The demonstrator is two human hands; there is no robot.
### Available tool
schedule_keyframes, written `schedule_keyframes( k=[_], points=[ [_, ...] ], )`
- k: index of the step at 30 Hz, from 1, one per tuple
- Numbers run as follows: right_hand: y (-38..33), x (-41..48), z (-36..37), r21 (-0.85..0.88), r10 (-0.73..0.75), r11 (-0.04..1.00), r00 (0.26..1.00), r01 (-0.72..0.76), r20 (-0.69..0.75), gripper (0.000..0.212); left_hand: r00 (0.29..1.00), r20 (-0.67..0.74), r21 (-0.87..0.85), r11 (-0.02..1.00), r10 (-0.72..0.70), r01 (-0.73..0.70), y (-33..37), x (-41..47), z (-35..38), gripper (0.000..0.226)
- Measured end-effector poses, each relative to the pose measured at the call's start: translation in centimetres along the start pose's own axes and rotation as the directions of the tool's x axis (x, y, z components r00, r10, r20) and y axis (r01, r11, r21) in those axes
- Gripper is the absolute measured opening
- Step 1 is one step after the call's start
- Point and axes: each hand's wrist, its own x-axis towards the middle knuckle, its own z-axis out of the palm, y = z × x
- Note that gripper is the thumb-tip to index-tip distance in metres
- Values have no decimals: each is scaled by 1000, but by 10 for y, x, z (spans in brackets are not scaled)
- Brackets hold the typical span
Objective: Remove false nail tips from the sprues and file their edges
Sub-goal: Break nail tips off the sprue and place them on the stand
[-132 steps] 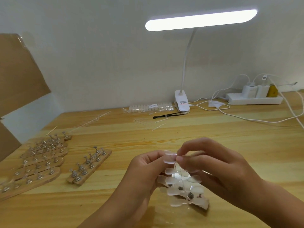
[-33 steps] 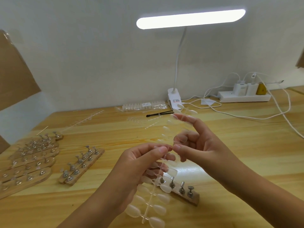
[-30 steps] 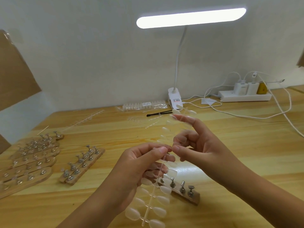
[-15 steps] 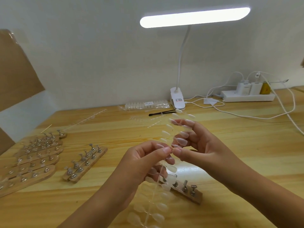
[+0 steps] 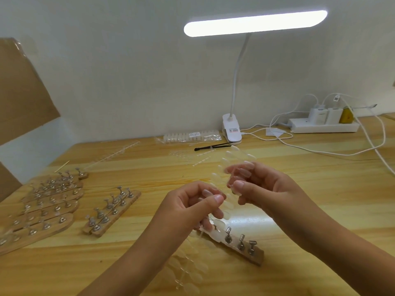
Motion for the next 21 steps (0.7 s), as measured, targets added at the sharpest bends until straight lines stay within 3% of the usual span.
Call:
schedule_keyframes(
  k=[6, 8, 10, 12, 14, 17, 19, 21],
  points=[
    [6, -5, 6, -207, -144, 968, 990, 142, 4, 20, 999, -22, -13, 999, 33, -34, 1, -1, 1, 28],
    [7, -7, 8, -385, -299, 880, 954, 276, 2, 16, 999, -42, -23, 999, 22, -23, 2, -1, 2, 33],
    [8, -10, 10, -573, -439, 719, 896, 393, 64, 20, 999, -43, -26, 1000, 10, -11, 3, -2, 3, 25],
    [8, -11, 10, -620, -504, 644, 858, 447, 96, 21, 1000, -29, -24, 1000, 6, -7, 3, -2, 6, 18],
    [7, -10, 11, -526, -499, 731, 866, 435, 23, 16, 1000, -16, -48, 999, -5, 4, 3, -3, 8, 18],
    [1, -4, 8, -318, -348, 901, 930, 295, -122, 35, 1000, 8, -72, 997, -12, 12, 3, -3, 7, 23],
    [0, -2, 6, -306, -327, 914, 930, 267, -165, 39, 1000, 14, -80, 997, -22, 23, 4, -3, 5, 22],
    [1, -3, 6, -382, -379, 874, 913, 300, -150, 29, 1000, 9, -95, 995, -29, 30, 4, -2, 4, 20]
  ],
)
